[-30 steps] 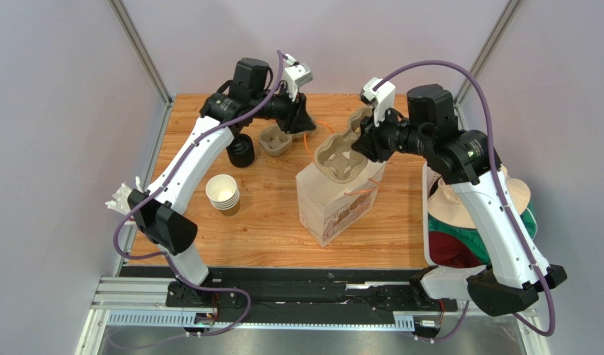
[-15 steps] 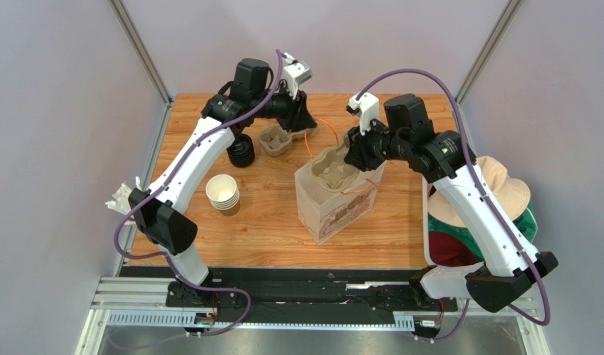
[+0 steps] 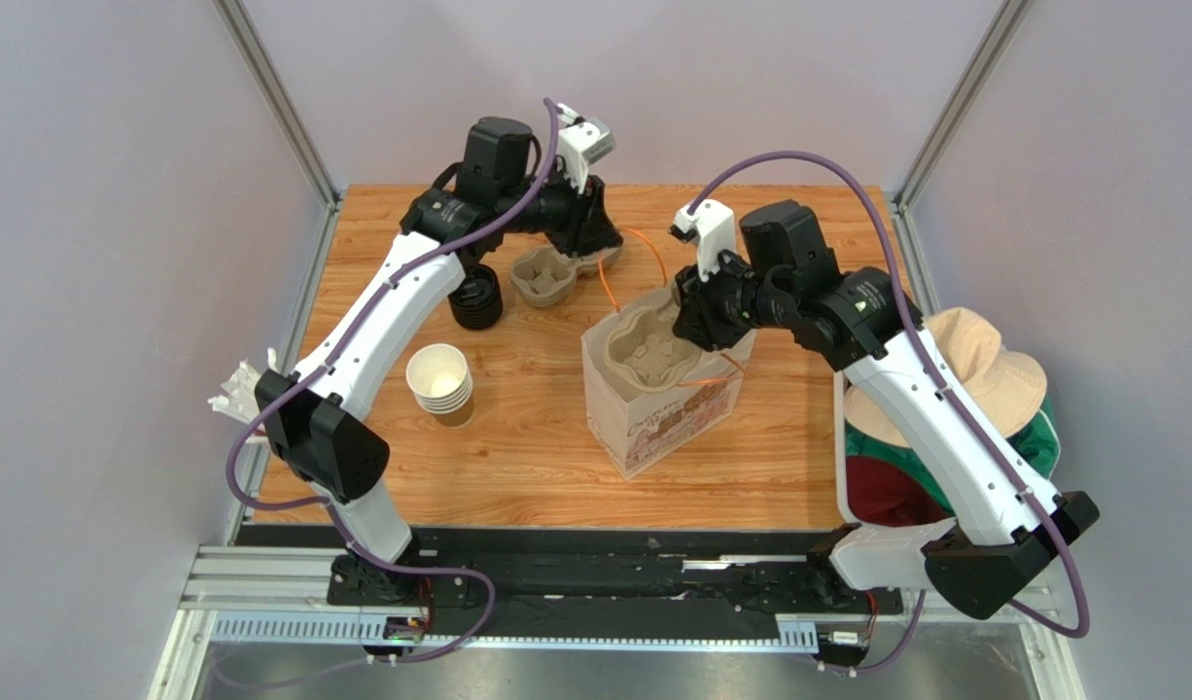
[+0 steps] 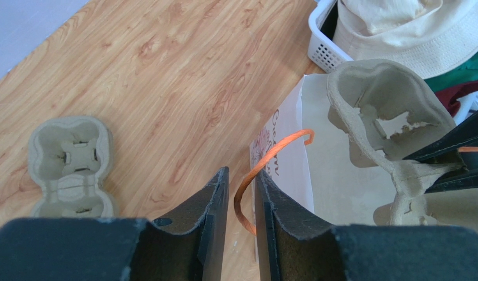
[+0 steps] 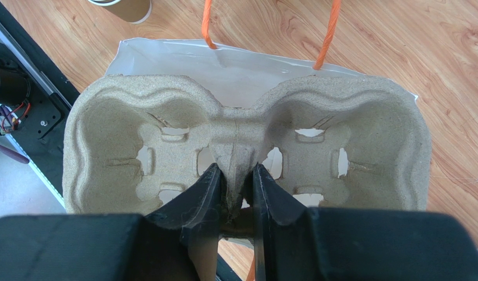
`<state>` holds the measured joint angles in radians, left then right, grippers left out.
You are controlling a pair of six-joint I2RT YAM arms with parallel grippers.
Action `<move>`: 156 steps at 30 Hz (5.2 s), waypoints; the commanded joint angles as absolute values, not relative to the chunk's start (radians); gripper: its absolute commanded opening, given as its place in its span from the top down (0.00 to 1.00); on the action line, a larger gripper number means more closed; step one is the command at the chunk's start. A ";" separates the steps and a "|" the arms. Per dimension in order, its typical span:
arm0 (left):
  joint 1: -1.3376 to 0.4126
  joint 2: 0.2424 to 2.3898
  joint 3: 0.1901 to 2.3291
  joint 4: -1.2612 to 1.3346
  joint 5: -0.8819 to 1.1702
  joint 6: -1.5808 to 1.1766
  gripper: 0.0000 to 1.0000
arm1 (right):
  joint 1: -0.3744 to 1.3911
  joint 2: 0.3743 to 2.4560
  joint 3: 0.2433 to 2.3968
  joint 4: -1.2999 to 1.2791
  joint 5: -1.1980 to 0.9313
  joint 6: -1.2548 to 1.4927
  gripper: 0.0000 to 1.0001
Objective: Pack the takeout coffee
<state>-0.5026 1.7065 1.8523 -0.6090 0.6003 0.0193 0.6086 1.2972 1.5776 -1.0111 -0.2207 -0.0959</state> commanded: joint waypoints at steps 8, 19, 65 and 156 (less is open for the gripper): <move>-0.505 1.666 1.847 -0.557 0.551 -0.043 0.70 | 0.635 1.284 1.540 -0.934 -0.209 -0.063 0.75; -0.517 1.654 1.832 -0.551 0.551 -0.057 0.73 | 0.638 1.287 1.474 -0.856 -0.052 -0.028 0.76; -0.537 1.664 1.810 -0.540 0.442 -0.064 0.82 | 0.805 1.298 1.465 -0.821 0.233 -0.110 0.80; -0.561 1.683 1.827 -0.529 0.342 -0.086 0.90 | 0.916 1.322 1.356 -0.779 0.354 -0.089 0.79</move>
